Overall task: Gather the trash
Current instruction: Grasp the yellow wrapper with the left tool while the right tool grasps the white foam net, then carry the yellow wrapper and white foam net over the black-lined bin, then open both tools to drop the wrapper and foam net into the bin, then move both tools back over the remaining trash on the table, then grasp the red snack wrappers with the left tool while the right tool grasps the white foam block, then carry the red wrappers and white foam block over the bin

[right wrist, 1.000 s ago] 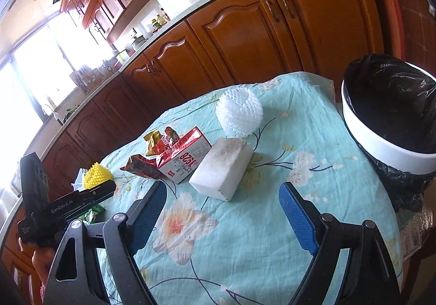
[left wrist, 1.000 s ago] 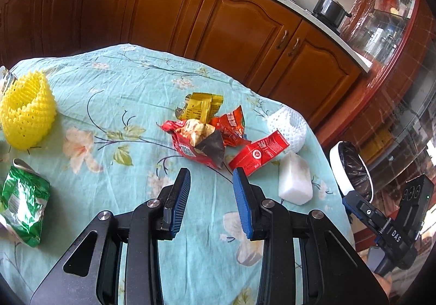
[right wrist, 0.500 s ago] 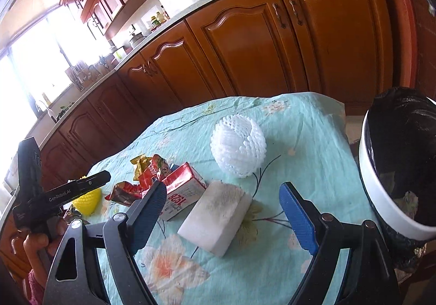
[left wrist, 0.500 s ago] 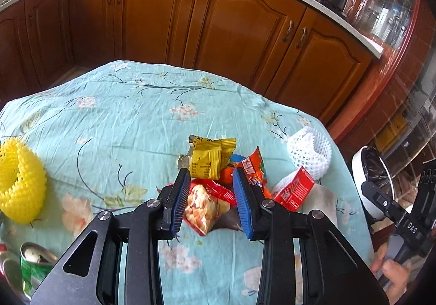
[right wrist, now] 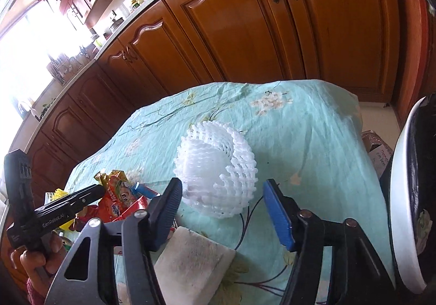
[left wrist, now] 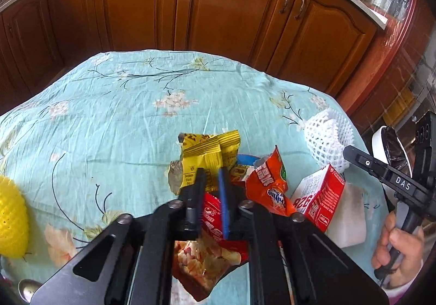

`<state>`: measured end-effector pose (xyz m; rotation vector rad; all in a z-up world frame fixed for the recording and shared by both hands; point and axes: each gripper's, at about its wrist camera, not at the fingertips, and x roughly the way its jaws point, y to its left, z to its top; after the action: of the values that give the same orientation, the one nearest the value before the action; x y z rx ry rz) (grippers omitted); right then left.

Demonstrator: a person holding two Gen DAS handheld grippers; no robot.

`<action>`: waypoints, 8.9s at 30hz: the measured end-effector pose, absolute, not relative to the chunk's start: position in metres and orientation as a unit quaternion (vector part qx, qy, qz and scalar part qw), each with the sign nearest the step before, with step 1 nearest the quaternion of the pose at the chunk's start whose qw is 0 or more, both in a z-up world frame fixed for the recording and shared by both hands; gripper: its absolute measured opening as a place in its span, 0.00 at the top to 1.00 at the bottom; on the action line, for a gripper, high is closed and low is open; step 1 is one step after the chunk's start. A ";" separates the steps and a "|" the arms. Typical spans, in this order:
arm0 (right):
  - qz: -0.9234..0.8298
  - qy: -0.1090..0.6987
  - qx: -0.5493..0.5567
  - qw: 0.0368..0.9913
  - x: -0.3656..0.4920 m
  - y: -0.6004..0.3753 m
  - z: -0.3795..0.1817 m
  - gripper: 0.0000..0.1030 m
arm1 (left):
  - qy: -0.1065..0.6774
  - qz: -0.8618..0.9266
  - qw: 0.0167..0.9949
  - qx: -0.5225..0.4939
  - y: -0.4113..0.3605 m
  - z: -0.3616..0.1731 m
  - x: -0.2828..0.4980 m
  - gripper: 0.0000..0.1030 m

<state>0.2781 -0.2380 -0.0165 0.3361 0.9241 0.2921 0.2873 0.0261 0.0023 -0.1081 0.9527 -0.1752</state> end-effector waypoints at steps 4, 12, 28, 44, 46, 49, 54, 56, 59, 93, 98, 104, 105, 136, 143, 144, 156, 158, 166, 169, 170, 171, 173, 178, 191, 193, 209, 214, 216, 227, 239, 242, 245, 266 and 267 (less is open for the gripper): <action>0.147 0.435 0.152 0.875 0.274 -0.235 -0.013 0.76 | 0.447 -0.090 0.889 -0.047 0.022 0.004 0.281 0.99; 0.146 0.405 0.162 0.888 0.253 -0.249 0.008 0.85 | 0.408 -0.098 0.907 -0.044 0.020 0.029 0.265 1.00; 0.157 0.390 0.172 0.891 0.232 -0.249 0.023 0.85 | 0.447 -0.077 0.890 -0.035 0.024 0.000 0.305 0.67; 0.155 0.376 0.182 0.895 0.221 -0.262 0.028 0.86 | 0.401 -0.090 0.911 -0.042 0.015 0.032 0.282 0.99; 0.155 0.370 0.182 0.898 0.217 -0.263 0.031 0.86 | 0.397 -0.102 0.911 -0.051 0.014 0.040 0.275 0.99; 0.157 0.361 0.183 0.901 0.212 -0.267 0.038 0.86 | 0.389 -0.123 0.911 -0.055 0.006 0.053 0.263 0.99; 0.155 0.351 0.186 0.905 0.205 -0.275 0.046 0.86 | 0.384 -0.165 0.906 -0.063 -0.019 0.066 0.247 0.99; 0.154 0.348 0.186 0.906 0.202 -0.279 0.048 0.87 | 0.385 -0.180 0.903 -0.066 -0.030 0.068 0.242 0.99; 0.149 0.345 0.188 0.908 0.197 -0.287 0.051 0.87 | 0.388 -0.198 0.898 -0.062 -0.049 0.068 0.237 0.99; 0.018 0.332 0.213 0.919 0.135 -0.445 0.045 0.87 | 0.422 -0.347 0.837 0.009 -0.255 0.061 0.219 0.99; 0.005 0.336 0.211 0.918 0.140 -0.460 0.043 0.87 | 0.423 -0.360 0.831 0.018 -0.281 0.063 0.224 0.99; -0.005 0.339 0.209 0.917 0.145 -0.474 0.041 0.87 | 0.431 -0.368 0.824 0.027 -0.306 0.055 0.235 0.99; -0.007 0.339 0.208 0.917 0.146 -0.476 0.040 0.87 | 0.434 -0.368 0.822 0.028 -0.310 0.052 0.237 0.99; -0.005 0.343 0.245 0.907 0.155 -0.489 0.029 0.64 | 0.468 -0.350 0.812 -0.006 -0.297 0.030 0.244 0.75; 0.012 0.329 0.250 0.910 0.138 -0.467 0.032 0.39 | 0.442 -0.310 0.841 -0.030 -0.255 0.033 0.218 0.75; 0.015 0.326 0.251 0.912 0.135 -0.462 0.032 0.36 | 0.440 -0.303 0.845 -0.037 -0.246 0.032 0.214 0.72; 0.068 0.335 0.225 0.913 0.112 -0.381 0.027 0.30 | 0.426 -0.225 0.872 -0.083 -0.148 0.025 0.176 0.68; 0.077 0.340 0.221 0.911 0.109 -0.367 0.025 0.30 | 0.424 -0.216 0.875 -0.086 -0.134 0.024 0.170 0.68; 0.116 0.360 0.200 0.904 0.109 -0.315 0.020 0.30 | 0.423 -0.180 0.881 -0.110 -0.077 0.018 0.152 0.68; 0.127 0.365 0.194 0.902 0.110 -0.300 0.018 0.30 | 0.421 -0.166 0.883 -0.123 -0.057 0.017 0.147 0.68; 0.130 0.366 0.193 0.901 0.111 -0.295 0.017 0.30 | 0.420 -0.162 0.884 -0.127 -0.050 0.016 0.146 0.68; 0.132 0.368 0.191 0.900 0.112 -0.290 0.016 0.30 | 0.419 -0.158 0.884 -0.129 -0.043 0.016 0.145 0.68; 0.137 0.371 0.189 0.899 0.114 -0.282 0.015 0.30 | 0.418 -0.150 0.886 -0.134 -0.034 0.015 0.142 0.68; 0.147 0.379 0.183 0.895 0.118 -0.267 0.011 0.30 | 0.415 -0.134 0.888 -0.146 -0.014 0.013 0.137 0.68; 0.164 0.391 0.168 0.890 0.133 -0.237 0.009 0.30 | 0.401 -0.090 0.897 -0.162 0.035 0.017 0.137 0.68; 0.165 0.392 0.167 0.889 0.137 -0.234 0.008 0.30 | 0.398 -0.081 0.898 -0.166 0.044 0.018 0.139 0.68; 0.160 0.417 0.182 0.876 0.178 -0.219 -0.006 0.30 | 0.429 -0.045 0.884 -0.179 0.076 0.002 0.193 0.68; 0.150 0.434 0.185 0.869 0.193 -0.216 -0.018 0.30 | 0.450 -0.044 0.874 -0.177 0.075 -0.014 0.207 0.71; 0.150 0.441 0.184 0.866 0.197 -0.213 -0.023 0.30 | 0.452 -0.049 0.874 -0.171 0.072 -0.017 0.207 0.75; 0.154 0.439 0.175 0.868 0.196 -0.213 -0.026 0.46 | 0.446 -0.053 0.881 -0.151 0.064 -0.014 0.201 0.94; 0.168 0.423 0.175 0.873 0.179 -0.226 -0.007 0.46 | 0.420 -0.094 0.893 -0.132 0.034 0.018 0.170 0.94; 0.168 0.419 0.171 0.875 0.174 -0.229 -0.002 0.46 | 0.421 -0.109 0.892 -0.122 0.020 0.021 0.168 0.94; 0.165 0.416 0.168 0.879 0.168 -0.236 0.003 0.46 | 0.421 -0.122 0.891 -0.115 0.007 0.024 0.166 0.94; 0.120 0.390 0.169 0.897 0.131 -0.306 0.027 0.46 | 0.423 -0.191 0.883 -0.064 -0.082 0.036 0.162 0.94; 0.117 0.389 0.170 0.898 0.130 -0.310 0.027 0.46 | 0.424 -0.194 0.882 -0.063 -0.086 0.036 0.163 0.94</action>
<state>0.1296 -0.3100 0.0268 0.3514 0.8046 0.2419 0.1628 -0.0858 0.0361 -0.1309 0.8828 -0.4047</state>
